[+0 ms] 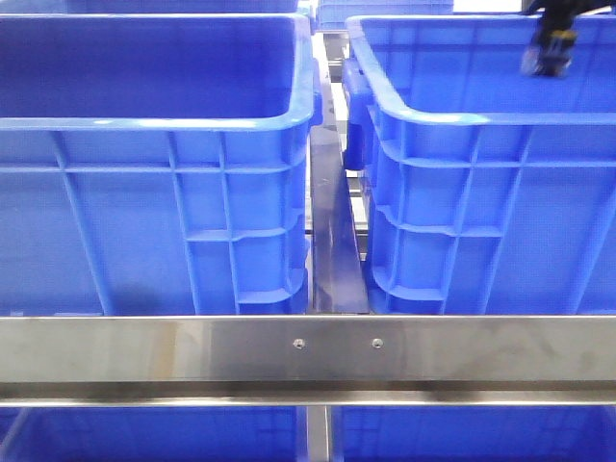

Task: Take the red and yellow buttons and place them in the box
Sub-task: 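Carry the red button into the empty crate and release it with the right gripper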

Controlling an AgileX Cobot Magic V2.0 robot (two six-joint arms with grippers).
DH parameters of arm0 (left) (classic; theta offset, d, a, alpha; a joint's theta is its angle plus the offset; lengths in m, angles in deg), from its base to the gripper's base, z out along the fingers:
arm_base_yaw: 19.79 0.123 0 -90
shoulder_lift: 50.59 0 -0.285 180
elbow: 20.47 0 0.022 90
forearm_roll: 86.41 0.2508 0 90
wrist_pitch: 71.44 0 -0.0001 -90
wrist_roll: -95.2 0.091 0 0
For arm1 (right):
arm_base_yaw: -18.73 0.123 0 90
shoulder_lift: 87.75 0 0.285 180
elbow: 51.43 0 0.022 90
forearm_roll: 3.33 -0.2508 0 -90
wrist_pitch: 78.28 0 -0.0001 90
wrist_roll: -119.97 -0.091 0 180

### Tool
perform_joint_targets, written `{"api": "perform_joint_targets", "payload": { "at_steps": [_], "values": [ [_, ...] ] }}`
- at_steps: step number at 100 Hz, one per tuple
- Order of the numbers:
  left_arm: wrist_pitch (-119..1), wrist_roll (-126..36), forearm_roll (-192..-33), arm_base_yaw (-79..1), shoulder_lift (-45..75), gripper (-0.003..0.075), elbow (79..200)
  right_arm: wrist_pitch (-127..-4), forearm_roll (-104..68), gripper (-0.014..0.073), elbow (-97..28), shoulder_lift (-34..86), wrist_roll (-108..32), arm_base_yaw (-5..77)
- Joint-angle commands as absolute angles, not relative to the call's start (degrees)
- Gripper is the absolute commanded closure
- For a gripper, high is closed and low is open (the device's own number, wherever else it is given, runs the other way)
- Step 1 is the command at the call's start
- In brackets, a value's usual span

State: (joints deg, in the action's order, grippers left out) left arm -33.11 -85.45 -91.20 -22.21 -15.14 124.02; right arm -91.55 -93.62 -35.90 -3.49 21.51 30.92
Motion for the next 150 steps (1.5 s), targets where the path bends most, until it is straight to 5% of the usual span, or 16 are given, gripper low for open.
{"api": "perform_joint_targets", "payload": {
  "at_steps": [1, 40, 110, 139, 150],
  "values": [
    [-36.8, -85.6, -91.7, -22.1, -14.8, 0.0739, 125.6, -92.4, -91.2, 0.0431, -40.5, -5.3, 22.2, 30.8],
    [-36.8, -85.6, -91.7, -22.1, -14.8, 0.0739, 125.6, -98.3, -91.2, 0.0433, -51.7, -20.8, 22.2, 30.8],
    [-36.9, -85.6, -91.7, -22.1, -14.8, 0.0739, 125.6, -97.6, -91.2, 0.0421, -55.4, -28.2, 21.8, 30.8],
    [-36.9, -85.6, -91.8, -22.1, -14.8, 0.0739, 125.6, -97.6, -93.2, 0.0097, -55.4, -28.1, 21.8, 30.8],
    [-36.9, -85.6, -91.8, -22.1, -14.8, 0.0739, 125.6, -97.7, -94.2, 0.005, -55.4, -28.1, 21.8, 30.8]
  ]
}}
